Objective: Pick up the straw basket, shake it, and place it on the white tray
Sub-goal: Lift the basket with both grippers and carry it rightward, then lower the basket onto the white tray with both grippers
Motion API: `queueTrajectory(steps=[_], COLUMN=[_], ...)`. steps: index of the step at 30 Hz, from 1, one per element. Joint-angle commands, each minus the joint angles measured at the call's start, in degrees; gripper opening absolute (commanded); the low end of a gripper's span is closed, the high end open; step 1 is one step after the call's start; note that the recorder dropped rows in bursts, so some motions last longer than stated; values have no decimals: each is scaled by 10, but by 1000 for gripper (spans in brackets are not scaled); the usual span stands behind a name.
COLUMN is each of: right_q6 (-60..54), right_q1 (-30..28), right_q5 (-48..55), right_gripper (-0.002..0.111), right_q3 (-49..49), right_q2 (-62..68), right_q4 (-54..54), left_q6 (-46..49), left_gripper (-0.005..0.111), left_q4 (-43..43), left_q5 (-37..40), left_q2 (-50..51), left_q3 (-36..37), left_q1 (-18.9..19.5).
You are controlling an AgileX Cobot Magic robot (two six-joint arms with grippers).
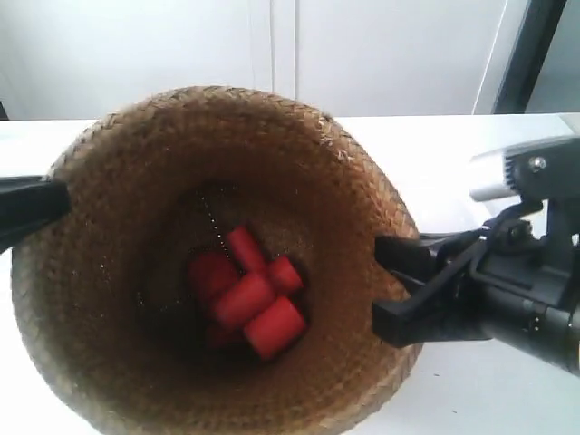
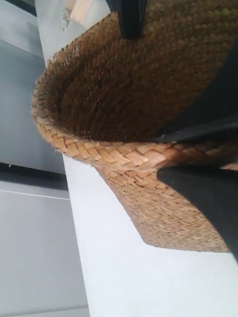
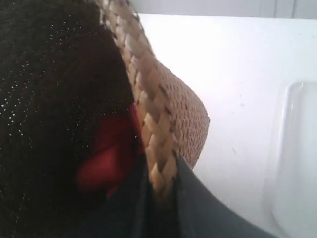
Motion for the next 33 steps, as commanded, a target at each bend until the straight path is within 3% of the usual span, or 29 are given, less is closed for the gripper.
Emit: queueTrajectory(steps=[1, 5, 8, 13, 17, 19, 21, 25, 28, 31, 33], right_q6=[-32, -38, -121, -305, -317, -335, -357, -391, -408, -439, -466], right_q1=[0, 0, 0, 0, 0, 0, -1, -2, -8, -42, -71], right_q5=[-39, 10, 77, 257, 408, 445, 471, 545, 578, 578, 578], right_gripper=[0, 0, 0, 0, 0, 0, 0, 0, 0, 0, 0], right_q3=[-75, -108, -117, -155, -189, -207, -227, -264, -283, -302, -315], right_q2=[-55, -96, -99, -84, -61, -51, -40, -18, -3, 12, 28], right_q4=[-8, 41, 122, 281, 285, 284, 287, 286, 283, 301, 316], left_q6=[-6, -96, -121, -133, -137, -127, -103, -50, 12, 17, 14], left_gripper=[0, 0, 0, 0, 0, 0, 0, 0, 0, 0, 0], left_q4=[-79, -14, 6, 5, -11, -10, -2, 42, 28, 55, 63], left_q5=[94, 47, 19, 61, 77, 56, 6, -167, -352, -441, -429], left_q2=[-17, -8, 20, 101, 156, 178, 200, 237, 268, 311, 341], left_q3=[-76, -126, -139, -172, -217, -239, -259, -290, -298, -311, -328], left_q1=[-2, -2, -2, -2, -16, -50, -107, -243, -341, -389, -398])
